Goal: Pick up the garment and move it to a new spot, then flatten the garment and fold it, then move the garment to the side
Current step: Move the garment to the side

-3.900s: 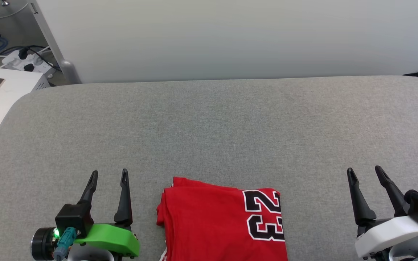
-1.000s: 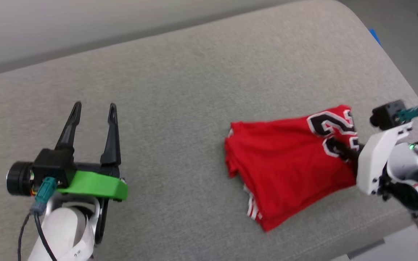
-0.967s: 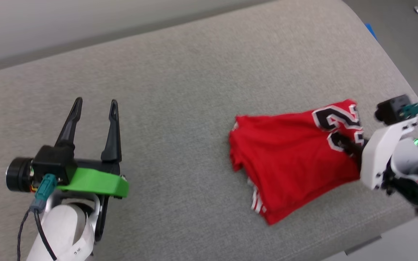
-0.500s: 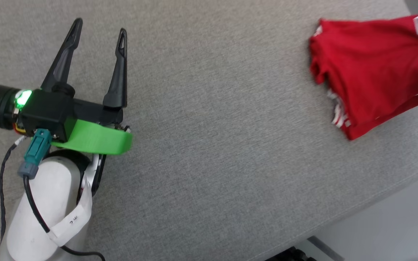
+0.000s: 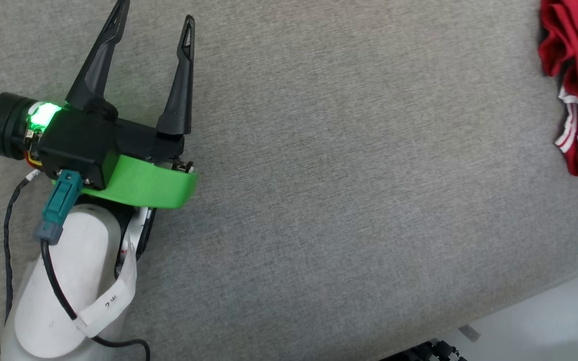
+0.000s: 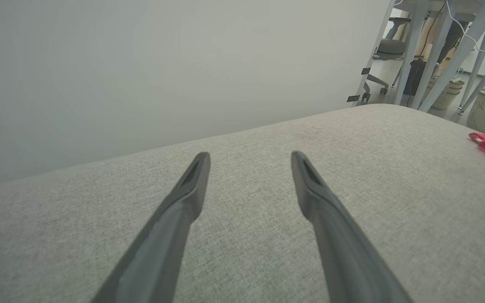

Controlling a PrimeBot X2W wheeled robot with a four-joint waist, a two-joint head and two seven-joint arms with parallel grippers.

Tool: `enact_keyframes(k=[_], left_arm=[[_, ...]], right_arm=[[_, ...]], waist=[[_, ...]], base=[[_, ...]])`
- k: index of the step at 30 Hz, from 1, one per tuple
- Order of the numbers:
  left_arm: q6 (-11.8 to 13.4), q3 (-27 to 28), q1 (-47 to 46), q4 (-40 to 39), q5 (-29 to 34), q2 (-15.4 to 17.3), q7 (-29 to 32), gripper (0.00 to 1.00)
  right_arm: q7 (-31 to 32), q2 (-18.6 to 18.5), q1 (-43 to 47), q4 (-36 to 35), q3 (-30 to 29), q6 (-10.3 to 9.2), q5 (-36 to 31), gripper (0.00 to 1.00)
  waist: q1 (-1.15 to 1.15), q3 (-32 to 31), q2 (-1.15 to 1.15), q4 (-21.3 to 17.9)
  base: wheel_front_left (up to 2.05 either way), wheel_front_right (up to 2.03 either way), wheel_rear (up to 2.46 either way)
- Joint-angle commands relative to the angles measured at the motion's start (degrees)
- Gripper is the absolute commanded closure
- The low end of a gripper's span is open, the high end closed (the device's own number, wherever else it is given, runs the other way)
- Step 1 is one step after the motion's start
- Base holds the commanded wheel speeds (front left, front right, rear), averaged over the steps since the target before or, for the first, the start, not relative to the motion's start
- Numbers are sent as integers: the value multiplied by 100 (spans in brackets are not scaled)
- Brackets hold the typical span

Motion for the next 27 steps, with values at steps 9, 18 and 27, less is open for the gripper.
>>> enact_keyframes(k=[9,18,27], left_arm=[[39,-29,50,331,-87,-96,-293,0],[195,33,696,988,-481,-423,-803,0],[290,127,1429,1415,-747,-661,-994,0]], right_arm=[[-1558,-50,-621,1302,-580,-5,-975,0],[-1610,189,449,-13,-1671,-5,-1587,0],[-1611,1083,2221,-1478,-2211,-5,-2038,0]], waist=[[-1,-362,0,306],[-1,-1507,0,667],[-1,-2474,0,962]], base=[[0,0,0],[0,0,0],[0,0,0]])
